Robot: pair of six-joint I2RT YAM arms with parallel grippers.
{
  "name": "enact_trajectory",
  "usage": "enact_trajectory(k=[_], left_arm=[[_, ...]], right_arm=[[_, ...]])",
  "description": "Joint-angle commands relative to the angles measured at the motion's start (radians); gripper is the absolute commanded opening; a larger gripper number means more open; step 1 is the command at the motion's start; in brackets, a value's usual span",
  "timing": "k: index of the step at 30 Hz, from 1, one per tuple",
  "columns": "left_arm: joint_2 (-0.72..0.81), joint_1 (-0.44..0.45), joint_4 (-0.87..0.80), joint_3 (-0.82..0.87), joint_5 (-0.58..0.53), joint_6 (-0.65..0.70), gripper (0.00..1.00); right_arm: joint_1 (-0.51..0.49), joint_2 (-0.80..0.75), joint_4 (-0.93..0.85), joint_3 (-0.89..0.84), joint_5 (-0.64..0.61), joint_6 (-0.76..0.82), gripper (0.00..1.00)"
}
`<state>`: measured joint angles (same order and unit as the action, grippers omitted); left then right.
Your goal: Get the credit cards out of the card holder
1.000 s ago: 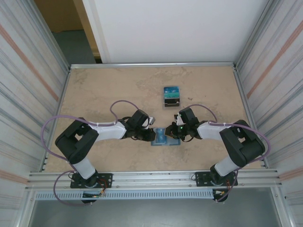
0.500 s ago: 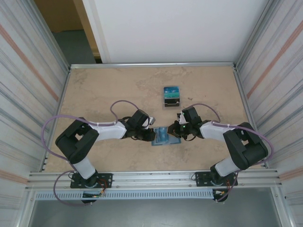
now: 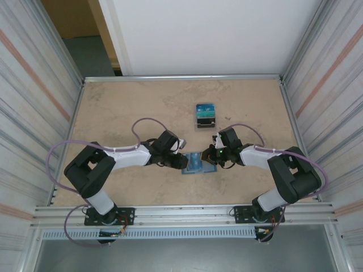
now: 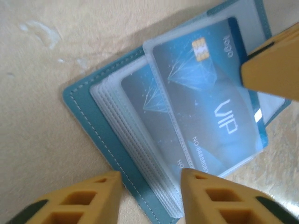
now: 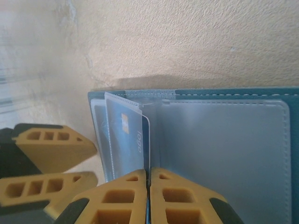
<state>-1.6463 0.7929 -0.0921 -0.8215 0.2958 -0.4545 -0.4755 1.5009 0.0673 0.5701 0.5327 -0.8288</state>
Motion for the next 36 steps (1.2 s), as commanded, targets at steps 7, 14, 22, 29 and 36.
enact_trajectory(k=[7,14,22,29,36], left_arm=[[-0.018,0.042,-0.091,-0.116,-0.175,0.116,0.74],[-0.101,0.094,-0.196,-0.189,-0.263,0.151,0.75],[-0.128,0.095,-0.244,-0.195,-0.297,0.156,0.74],[-0.148,0.095,-0.265,-0.194,-0.298,0.153,0.7],[-0.159,0.093,-0.265,-0.199,-0.294,0.151,0.69]], right_arm=[[0.008,0.001,-0.02,-0.019,0.001,0.016,0.07],[0.008,-0.002,-0.023,-0.019,0.001,0.015,0.07],[0.01,-0.001,-0.028,-0.019,-0.002,0.02,0.07],[0.032,-0.027,-0.032,-0.038,-0.004,0.022,0.06],[0.043,-0.055,-0.033,-0.048,-0.001,0.025,0.11]])
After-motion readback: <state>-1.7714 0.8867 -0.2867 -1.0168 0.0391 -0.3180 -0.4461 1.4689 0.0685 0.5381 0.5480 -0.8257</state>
